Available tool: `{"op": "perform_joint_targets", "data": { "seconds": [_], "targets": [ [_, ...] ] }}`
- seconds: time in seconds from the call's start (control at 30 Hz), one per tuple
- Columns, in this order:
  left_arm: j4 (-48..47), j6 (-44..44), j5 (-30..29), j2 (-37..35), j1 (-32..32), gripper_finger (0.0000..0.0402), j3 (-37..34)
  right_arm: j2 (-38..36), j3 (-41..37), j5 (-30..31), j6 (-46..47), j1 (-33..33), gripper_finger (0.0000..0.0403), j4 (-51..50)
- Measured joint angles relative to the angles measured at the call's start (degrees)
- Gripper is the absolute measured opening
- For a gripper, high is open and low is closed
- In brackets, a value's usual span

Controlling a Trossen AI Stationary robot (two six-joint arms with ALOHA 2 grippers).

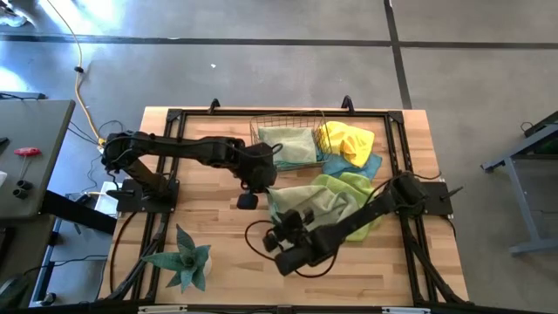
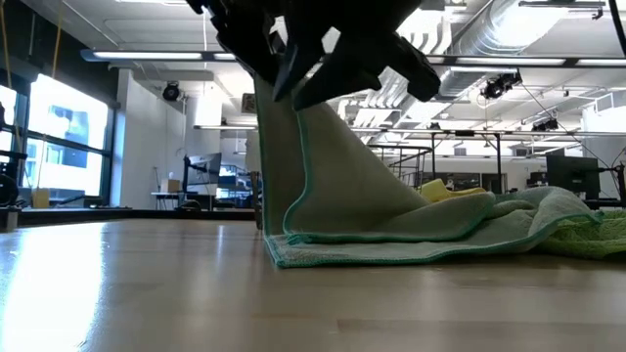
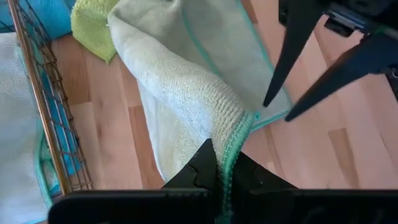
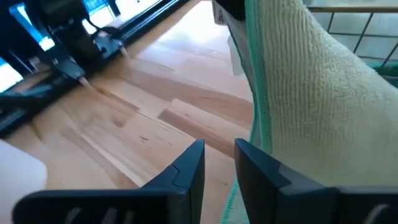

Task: Fold microfiber towels
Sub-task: Fold the light green towel

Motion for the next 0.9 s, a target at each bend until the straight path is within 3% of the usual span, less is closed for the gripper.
{"op": "perform_joint_targets", "data": {
  "seconds": [0.33,0.5,0.73,0.9],
  "targets": [
    [0.1,1.1,8.9,0.0,1.0,0.0000,0.0,0.5,-0.3,0.0,0.8,-1.9,0.0166,1.8],
    [-0.3,2.2,9.3,0.0,1.0,0.0000,0.0,0.5,-0.3,-3.4,3.6,-3.0,0.0210,2.4],
    [-2.1,3.7,9.3,0.0,1.0,0.0000,0.0,0.5,-0.3,-16.9,-0.7,-1.8,0.0220,3.4],
    [-2.7,4.1,9.3,0.0,1.0,0.0000,0.0,2.8,-0.3,-13.0,-2.8,1.2,0.0220,1.4]
  ]
}}
